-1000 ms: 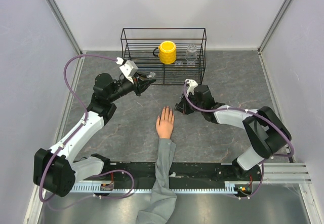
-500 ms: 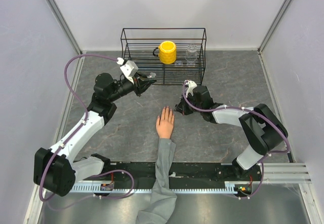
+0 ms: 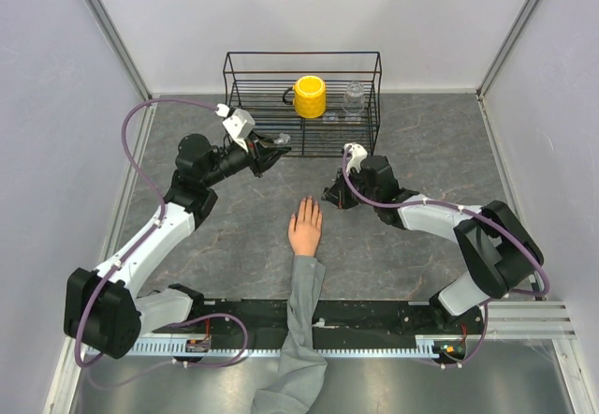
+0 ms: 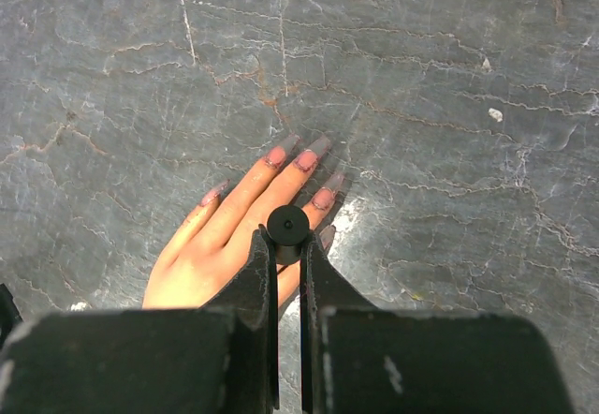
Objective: Paint the nails
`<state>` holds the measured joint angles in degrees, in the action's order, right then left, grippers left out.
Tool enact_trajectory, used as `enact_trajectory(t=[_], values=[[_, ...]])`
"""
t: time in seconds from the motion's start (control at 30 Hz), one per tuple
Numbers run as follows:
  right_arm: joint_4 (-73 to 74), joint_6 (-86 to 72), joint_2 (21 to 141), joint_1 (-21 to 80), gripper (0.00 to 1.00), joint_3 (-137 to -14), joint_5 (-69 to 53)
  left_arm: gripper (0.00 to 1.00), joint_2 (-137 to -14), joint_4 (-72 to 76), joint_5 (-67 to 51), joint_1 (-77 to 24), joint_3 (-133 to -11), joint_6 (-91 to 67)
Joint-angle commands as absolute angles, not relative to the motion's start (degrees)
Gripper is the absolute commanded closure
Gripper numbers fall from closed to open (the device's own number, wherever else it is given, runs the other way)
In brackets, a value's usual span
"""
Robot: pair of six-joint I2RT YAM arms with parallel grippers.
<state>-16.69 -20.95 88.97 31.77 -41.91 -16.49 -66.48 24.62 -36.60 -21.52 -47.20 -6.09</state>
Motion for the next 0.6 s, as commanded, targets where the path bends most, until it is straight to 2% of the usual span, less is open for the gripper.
enact_trajectory(t=[0.0, 0.2, 0.33, 0.57], values=[[-18.3, -20.8, 88.1, 31.8, 1.0, -42.6, -16.9, 0.98, -67.3, 27.8, -36.0, -21.6, -51.0, -9.5], [-14.9, -22.9, 89.7, 31.9, 1.0, -44.3, -16.5, 0.98, -69.7, 17.1, -35.7, -21.7, -60.1, -7.7], [-12.6, -22.8, 87.5, 31.9, 1.0, -43.9, -16.7, 0.98, -68.7, 10.3, -33.4, -21.6, -61.6, -5.0], [-6.5, -18.1, 85.7, 31.9, 1.0, -45.5, -13.6, 0.98, -67.0, 7.8, -31.1, -22.8, -61.3, -7.9]])
